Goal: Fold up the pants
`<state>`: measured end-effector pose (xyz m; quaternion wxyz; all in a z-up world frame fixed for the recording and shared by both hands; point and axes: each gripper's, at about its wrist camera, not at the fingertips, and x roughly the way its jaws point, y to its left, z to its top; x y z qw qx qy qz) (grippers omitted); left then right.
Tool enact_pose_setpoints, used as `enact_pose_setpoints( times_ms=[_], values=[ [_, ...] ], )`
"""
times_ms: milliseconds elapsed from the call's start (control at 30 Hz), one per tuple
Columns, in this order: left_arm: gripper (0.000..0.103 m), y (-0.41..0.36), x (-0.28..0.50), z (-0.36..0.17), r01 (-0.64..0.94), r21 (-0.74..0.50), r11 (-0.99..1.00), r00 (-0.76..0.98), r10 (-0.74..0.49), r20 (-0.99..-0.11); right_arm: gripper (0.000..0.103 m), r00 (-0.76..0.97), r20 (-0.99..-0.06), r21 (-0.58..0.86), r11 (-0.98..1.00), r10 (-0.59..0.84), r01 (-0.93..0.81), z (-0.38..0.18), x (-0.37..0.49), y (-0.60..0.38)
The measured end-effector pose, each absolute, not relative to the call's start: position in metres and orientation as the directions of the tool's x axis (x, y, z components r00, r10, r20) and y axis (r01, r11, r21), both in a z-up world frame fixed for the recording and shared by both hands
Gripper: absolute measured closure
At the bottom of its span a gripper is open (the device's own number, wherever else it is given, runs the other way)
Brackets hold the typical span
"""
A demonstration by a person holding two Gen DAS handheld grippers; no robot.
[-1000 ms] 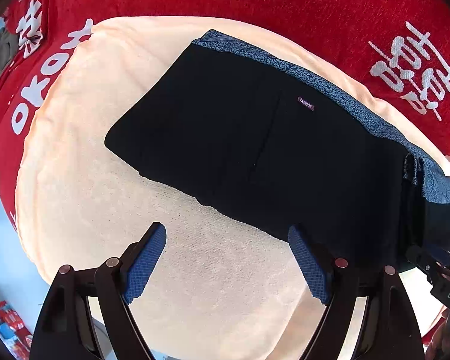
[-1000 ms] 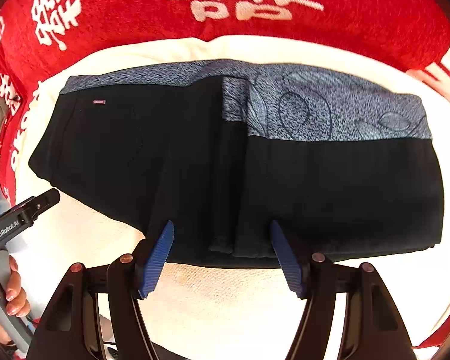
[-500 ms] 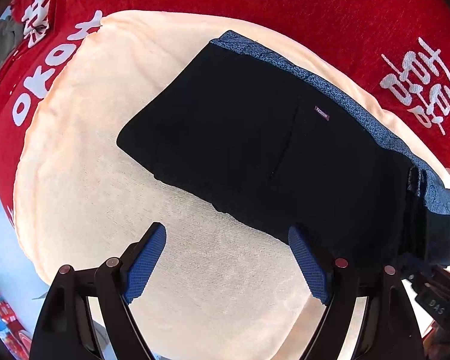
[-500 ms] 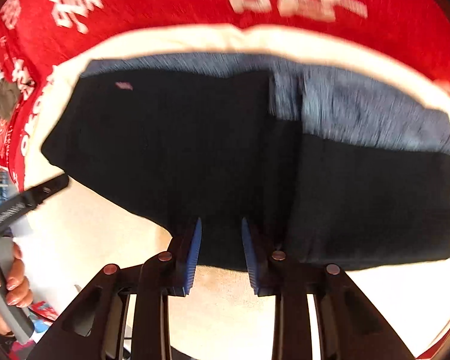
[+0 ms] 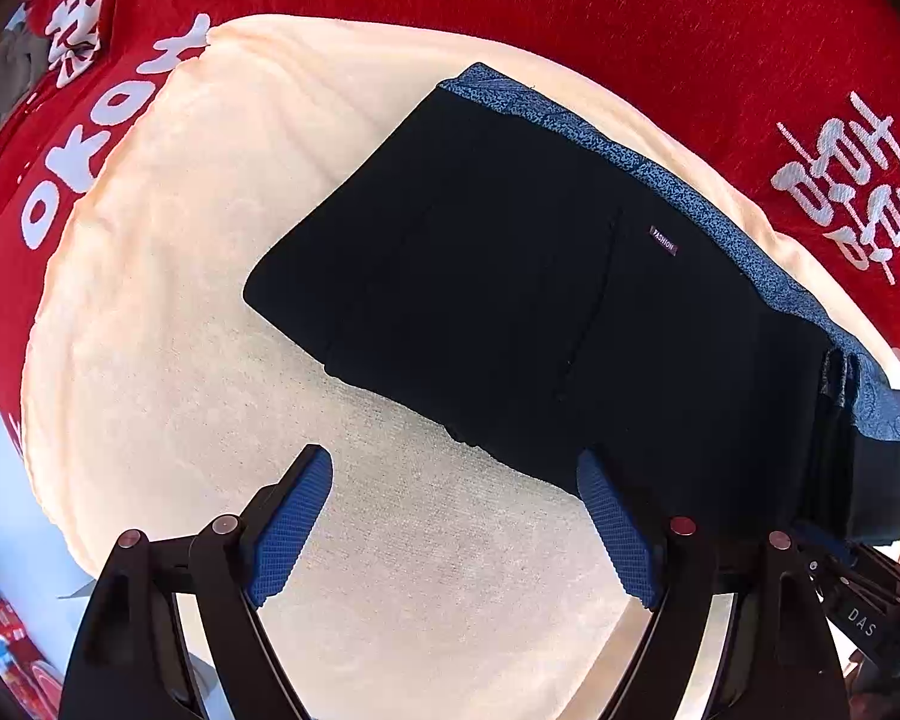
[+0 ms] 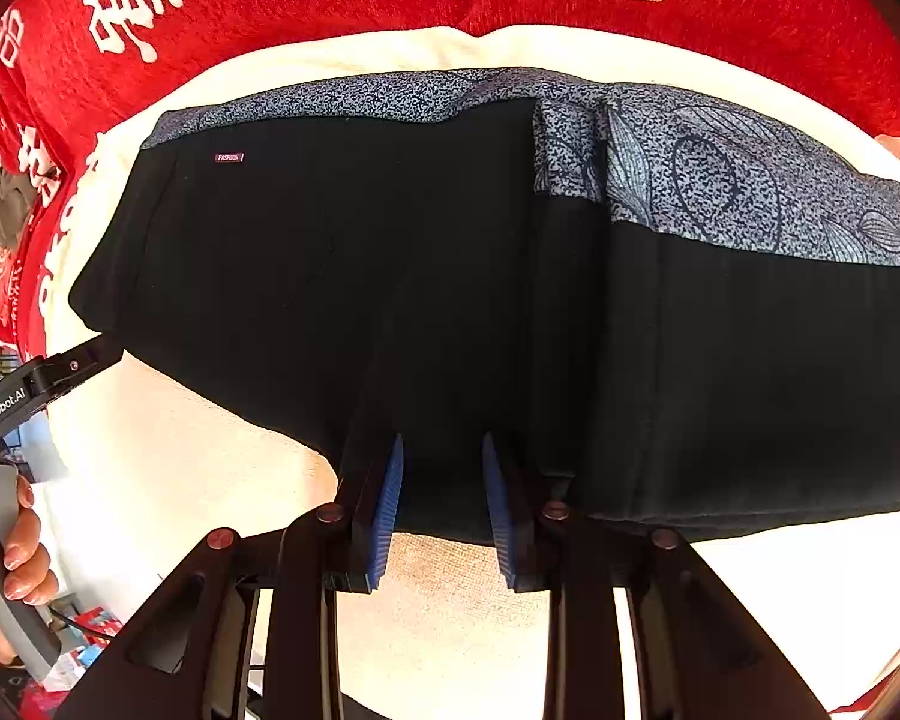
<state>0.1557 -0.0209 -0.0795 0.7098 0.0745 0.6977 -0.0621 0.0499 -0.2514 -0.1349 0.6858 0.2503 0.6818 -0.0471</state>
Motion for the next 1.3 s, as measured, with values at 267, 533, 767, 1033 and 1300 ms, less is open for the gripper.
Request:
enact_pose_setpoints(
  times_ms=[267, 533, 767, 1033, 1300],
  values=[
    [0.018, -0.016, 0.157, -0.083, 0.173, 0.002, 0.985, 0.007, 0.001, -1.0, 0.072, 0.065, -0.96, 0.276, 0.872, 0.274, 0.404, -0.136, 0.052, -0.248],
    [0.018, 0.011, 0.162, -0.087, 0.066, -0.259, 0.964, 0.019, -0.261, -0.965, 0.072, 0.064, -0.958, 0.282, 0.872, 0.28, 0.401, -0.138, 0.056, -0.244],
    [0.018, 0.035, 0.171, -0.109, -0.01, -0.43, 0.903, 0.052, -0.429, -0.902, 0.072, 0.074, -0.956, 0.289, 0.875, 0.283, 0.388, -0.138, 0.056, -0.238],
    [0.018, 0.024, 0.188, -0.092, -0.03, -0.518, 0.855, 0.128, -0.511, -0.85, 0.072, 0.092, -0.952, 0.304, 0.872, 0.292, 0.384, -0.137, 0.051, -0.24],
    [0.057, 0.011, 0.197, -0.11, -0.075, -0.342, 0.937, 0.14, -0.33, -0.934, 0.07, 0.082, -0.942, 0.33, 0.855, 0.326, 0.399, -0.127, 0.052, -0.244]
  ],
)
